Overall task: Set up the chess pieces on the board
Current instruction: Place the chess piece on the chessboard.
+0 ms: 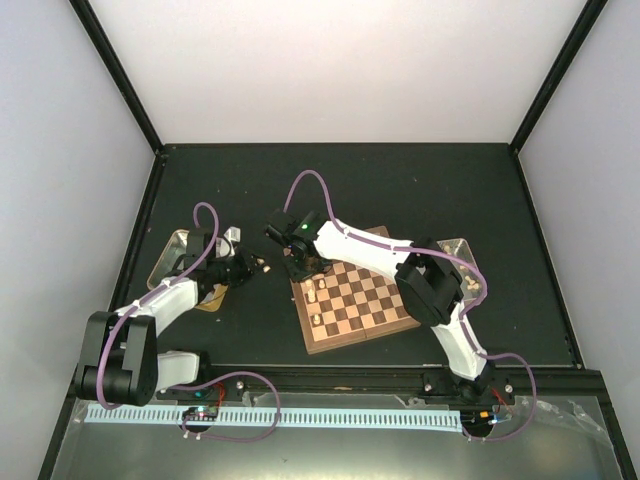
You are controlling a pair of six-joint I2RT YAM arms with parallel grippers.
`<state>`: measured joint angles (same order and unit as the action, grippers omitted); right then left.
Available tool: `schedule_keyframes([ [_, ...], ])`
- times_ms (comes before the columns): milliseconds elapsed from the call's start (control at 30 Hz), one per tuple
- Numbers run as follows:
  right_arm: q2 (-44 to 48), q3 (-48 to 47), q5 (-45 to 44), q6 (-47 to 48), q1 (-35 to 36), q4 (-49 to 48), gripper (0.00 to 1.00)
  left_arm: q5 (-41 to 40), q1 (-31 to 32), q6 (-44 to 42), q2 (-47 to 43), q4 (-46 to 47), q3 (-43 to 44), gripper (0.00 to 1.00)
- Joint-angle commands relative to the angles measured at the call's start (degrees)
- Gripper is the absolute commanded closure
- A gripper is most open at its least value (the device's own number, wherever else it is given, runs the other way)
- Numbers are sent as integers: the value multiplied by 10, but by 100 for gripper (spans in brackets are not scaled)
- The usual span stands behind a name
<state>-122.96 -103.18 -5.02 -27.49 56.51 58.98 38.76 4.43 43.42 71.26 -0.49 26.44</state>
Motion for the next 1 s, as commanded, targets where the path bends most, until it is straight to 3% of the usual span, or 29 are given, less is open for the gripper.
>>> schedule_keyframes([
  [0, -8, -8, -3, -5, 1, 3, 82, 2, -5, -14, 5, -2, 14, 94],
  [200, 0, -19, -5, -10, 1, 5, 75, 3, -5, -14, 2, -3, 14, 93],
  [700, 41, -30, -15, -23, 1, -2, 74, 10, -4, -28, -17, -11, 19, 92],
  [867, 123, 42, -3, -34, 1, -92, 69, 33, 0, -23, -47, -15, 27, 92],
  [967, 177, 109, 45, -12, 1, -177, 62, 53, 3, 6, -67, -7, 27, 92],
])
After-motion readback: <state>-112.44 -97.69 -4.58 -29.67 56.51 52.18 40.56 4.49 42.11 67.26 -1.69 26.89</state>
